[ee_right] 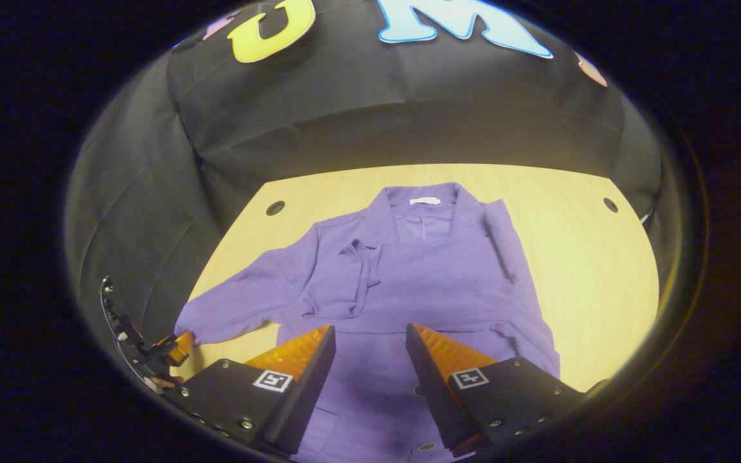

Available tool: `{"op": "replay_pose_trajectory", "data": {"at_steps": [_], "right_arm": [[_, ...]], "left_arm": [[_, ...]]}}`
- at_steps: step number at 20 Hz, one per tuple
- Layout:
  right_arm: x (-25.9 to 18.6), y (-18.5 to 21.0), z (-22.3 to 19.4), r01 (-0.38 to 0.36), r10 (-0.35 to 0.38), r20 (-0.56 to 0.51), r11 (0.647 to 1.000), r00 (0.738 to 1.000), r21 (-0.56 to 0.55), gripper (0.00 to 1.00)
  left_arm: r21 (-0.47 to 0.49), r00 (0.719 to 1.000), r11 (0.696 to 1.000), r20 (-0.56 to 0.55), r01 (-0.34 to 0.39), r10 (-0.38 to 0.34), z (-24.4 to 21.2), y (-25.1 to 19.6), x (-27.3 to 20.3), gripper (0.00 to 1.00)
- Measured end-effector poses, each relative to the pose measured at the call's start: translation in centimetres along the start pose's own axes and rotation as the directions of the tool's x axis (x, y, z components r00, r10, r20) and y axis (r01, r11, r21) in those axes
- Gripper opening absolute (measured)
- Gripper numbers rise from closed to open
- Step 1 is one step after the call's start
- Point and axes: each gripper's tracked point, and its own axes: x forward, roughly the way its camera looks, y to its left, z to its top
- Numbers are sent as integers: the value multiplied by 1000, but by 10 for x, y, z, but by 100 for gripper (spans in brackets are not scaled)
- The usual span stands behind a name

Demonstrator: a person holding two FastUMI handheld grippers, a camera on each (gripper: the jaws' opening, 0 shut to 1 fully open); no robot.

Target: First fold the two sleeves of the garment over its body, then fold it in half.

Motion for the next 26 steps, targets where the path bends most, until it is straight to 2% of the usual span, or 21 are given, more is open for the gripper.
{"op": "replay_pose_trajectory", "data": {"at_steps": [3,4,6,8,10,11,14,18,22,26], "right_arm": [[-5,-6,1,7,-7,6,1000,1000,7,75],[-6,-9,1,9,-9,7,1000,1000,10,75],[-9,-14,1,14,-14,8,1000,1000,20,75],[-11,-19,-1,20,-20,10,999,1000,27,75],[-15,-23,-2,21,-22,11,999,1000,33,75],[-16,-25,-1,21,-21,14,999,1000,35,75],[-23,-30,-1,17,-18,28,999,999,46,75],[-34,-44,-2,20,-23,45,998,999,60,75],[-42,-59,-7,22,-26,51,996,998,86,75],[-53,-77,-16,27,-35,63,991,997,131,75]], "left_arm": [[18,1000,1000,-3,19,-19,1,-5,2,70],[1,998,999,5,55,-55,3,-10,0,66],[-29,998,998,17,58,-57,4,-12,3,36],[-65,999,997,15,51,-50,7,-10,4,15],[-54,999,998,-5,42,-43,9,-10,4,15],[-37,999,999,-18,27,-27,8,-11,6,7],[6,999,1000,-34,18,-17,9,-18,4,7],[3,999,1000,-31,30,-30,20,-30,-2,7],[-5,998,998,14,60,-60,52,-47,-14,7],[4,989,992,74,128,-128,94,-91,-28,7]]}}
